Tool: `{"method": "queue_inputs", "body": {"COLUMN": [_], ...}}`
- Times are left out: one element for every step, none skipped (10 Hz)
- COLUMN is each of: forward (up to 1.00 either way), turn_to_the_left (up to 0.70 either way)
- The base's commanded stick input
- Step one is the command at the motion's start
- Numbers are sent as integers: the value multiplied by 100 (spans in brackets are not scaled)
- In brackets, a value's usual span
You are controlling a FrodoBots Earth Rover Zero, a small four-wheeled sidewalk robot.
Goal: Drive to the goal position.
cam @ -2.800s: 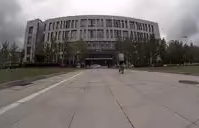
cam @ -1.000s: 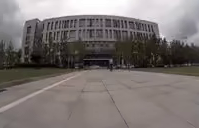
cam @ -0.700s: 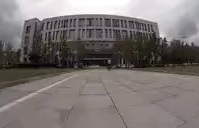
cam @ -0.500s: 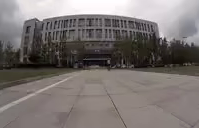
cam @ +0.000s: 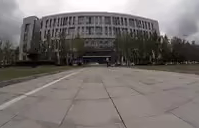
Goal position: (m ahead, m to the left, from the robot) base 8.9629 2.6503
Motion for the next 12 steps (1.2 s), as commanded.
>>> {"method": "queue_inputs", "body": {"forward": [70,70,70,70,70,70,70,70,70,70,70,70], "turn_to_the_left": [0,0,0,0,0,0,0,0,0,0,0,0]}}
